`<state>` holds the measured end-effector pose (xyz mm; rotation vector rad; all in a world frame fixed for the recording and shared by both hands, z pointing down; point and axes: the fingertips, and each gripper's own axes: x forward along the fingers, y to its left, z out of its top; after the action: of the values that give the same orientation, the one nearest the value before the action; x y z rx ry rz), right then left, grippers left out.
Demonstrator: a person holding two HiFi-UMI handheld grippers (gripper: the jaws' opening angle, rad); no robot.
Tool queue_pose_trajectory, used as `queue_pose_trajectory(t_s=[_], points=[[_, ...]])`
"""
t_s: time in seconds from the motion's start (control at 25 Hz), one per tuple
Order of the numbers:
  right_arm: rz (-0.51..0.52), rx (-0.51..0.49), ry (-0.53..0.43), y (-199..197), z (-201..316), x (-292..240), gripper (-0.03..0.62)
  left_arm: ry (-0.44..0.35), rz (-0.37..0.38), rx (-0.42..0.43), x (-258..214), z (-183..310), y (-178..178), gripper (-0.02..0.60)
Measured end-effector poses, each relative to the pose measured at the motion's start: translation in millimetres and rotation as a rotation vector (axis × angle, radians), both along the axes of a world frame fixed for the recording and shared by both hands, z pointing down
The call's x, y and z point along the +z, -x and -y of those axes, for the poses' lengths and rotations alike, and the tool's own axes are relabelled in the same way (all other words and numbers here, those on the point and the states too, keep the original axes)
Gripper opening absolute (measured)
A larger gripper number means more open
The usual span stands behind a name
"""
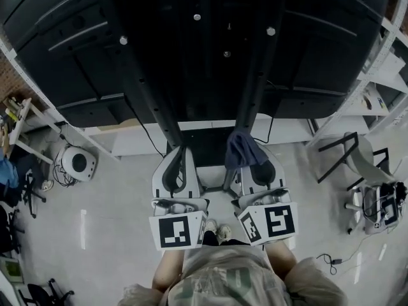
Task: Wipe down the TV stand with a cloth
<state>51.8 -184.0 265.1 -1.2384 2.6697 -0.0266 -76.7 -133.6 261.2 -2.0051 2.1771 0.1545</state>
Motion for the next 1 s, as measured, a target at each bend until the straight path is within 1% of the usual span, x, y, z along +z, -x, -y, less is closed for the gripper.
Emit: queue_pose_trajectory(t_s=[0.08,0.16,0.24,0.4,0.44,0.56,0.64,0.72,0.84,0.92,1.0], points=[[0.002,-0.011,-0.017,4.1,-0.7,-6.3,0.057,0.003,0.001,-0.004,0.2,-2.1,3.4,0.015],[-0.003,-0.007,-0.055,11.0,-1.3,-18.9,0.057,-0.002,-0.009,0.002,-2.1,-4.9,8.5,0.015],[-0.031,0.009,-0.131,22.0,-4.4,-40.1,0.057,-0.02,-0.003,0.011,-6.7,-9.7,19.1,0.015],[-0.139,0.069,-0.339,55.5,-16.0,-99.5,0.057,-0.042,-0.019,0.043,-11.7,-16.8,45.2,0.015],[-0.146,0.081,-0.365,66.7,-18.6,-111.7,0.057,-0.04,-0.02,0.052,-12.4,-17.2,53.2,0.015],[-0.139,0.115,-0.397,98.8,-25.7,-140.4,0.057,-0.022,-0.008,0.082,-15.3,-24.5,80.2,0.015],[-0.205,0.191,-0.472,114.5,-25.6,-167.5,0.057,-0.015,-0.001,0.102,-17.2,-31.5,100.9,0.015],[-0.32,0.311,-0.569,128.7,-23.1,-204.8,0.057,-0.01,0.0,0.122,-18.2,-35.3,122.2,0.015],[-0.482,0.49,-0.682,151.9,-19.3,-259.2,0.057,0.0,-0.005,0.141,-18.5,-40.1,149.2,0.015],[-0.565,0.584,-0.792,168.1,-19.3,-293.0,0.057,-0.01,-0.009,0.144,-21.6,-42.9,157.7,0.015],[-0.652,0.649,-0.87,182.8,-18.9,-316.4,0.057,-0.025,-0.019,0.143,-26.4,-44.8,160.3,0.015]])
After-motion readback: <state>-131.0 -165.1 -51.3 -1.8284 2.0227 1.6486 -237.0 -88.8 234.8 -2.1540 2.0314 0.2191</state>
